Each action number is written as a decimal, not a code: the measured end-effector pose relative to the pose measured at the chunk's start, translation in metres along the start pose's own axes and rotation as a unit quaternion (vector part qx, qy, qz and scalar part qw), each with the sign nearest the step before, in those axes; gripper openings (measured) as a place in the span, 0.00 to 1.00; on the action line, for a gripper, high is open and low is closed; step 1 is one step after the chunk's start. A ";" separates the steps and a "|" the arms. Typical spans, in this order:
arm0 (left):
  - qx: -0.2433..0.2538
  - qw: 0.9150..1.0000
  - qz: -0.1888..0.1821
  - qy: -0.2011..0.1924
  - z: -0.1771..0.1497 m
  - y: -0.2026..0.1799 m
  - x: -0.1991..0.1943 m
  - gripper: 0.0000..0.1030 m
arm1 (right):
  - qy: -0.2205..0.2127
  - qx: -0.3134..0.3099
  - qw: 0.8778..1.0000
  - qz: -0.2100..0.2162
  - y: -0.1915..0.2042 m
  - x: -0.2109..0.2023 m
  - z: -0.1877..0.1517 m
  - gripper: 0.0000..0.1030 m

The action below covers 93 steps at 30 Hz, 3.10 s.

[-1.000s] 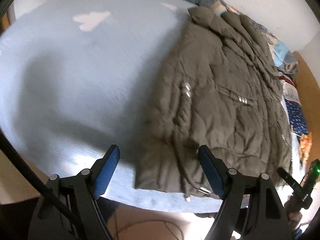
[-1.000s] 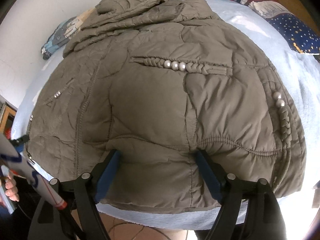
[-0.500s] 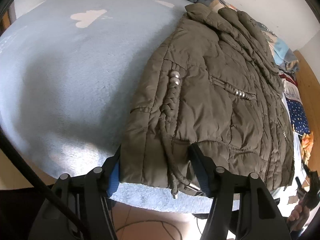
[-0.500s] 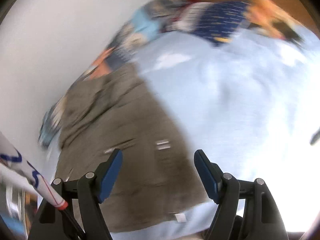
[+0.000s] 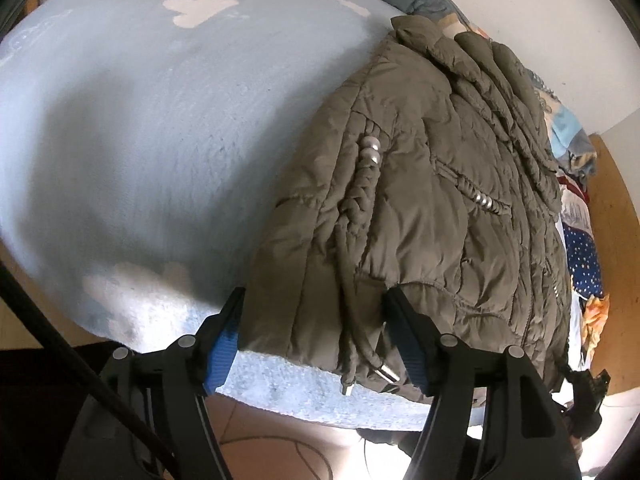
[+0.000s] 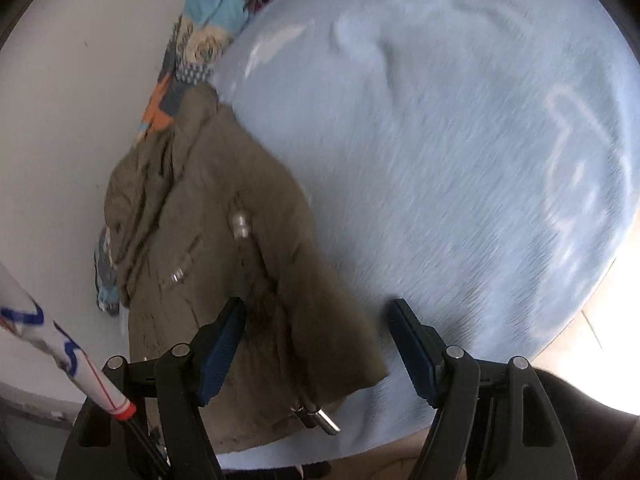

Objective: Fold large clothes

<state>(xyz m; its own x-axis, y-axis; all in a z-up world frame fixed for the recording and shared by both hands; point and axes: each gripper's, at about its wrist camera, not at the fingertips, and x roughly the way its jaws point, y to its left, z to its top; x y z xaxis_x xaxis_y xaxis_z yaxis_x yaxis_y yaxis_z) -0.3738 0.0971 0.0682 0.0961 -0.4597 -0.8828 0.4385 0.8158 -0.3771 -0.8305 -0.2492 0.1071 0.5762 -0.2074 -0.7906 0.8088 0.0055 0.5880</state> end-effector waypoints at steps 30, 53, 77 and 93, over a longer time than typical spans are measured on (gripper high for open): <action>0.071 0.990 0.095 -0.078 -0.011 -0.024 0.014 0.88 | -0.010 -0.097 0.995 -0.020 0.026 0.020 -0.029 0.37; 0.109 0.989 0.073 -0.068 -0.012 -0.036 0.007 0.58 | 0.005 -0.082 0.996 -0.022 0.030 0.022 -0.023 0.35; 0.151 0.982 0.059 -0.099 -0.016 -0.049 -0.005 0.26 | -0.033 -0.153 0.987 -0.024 0.052 0.009 -0.028 0.15; 0.189 0.964 0.006 -0.189 -0.022 -0.060 -0.059 0.22 | -0.131 -0.217 0.966 0.059 0.088 -0.057 -0.038 0.11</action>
<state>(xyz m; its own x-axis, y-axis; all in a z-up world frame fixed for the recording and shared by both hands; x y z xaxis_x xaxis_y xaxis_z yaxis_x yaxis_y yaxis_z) -0.4257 0.0829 0.1365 0.3905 -0.6037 -0.6951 0.7230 0.6685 -0.1744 -0.7879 -0.1994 0.1969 0.6636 -0.4204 -0.6188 0.7454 0.4411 0.4998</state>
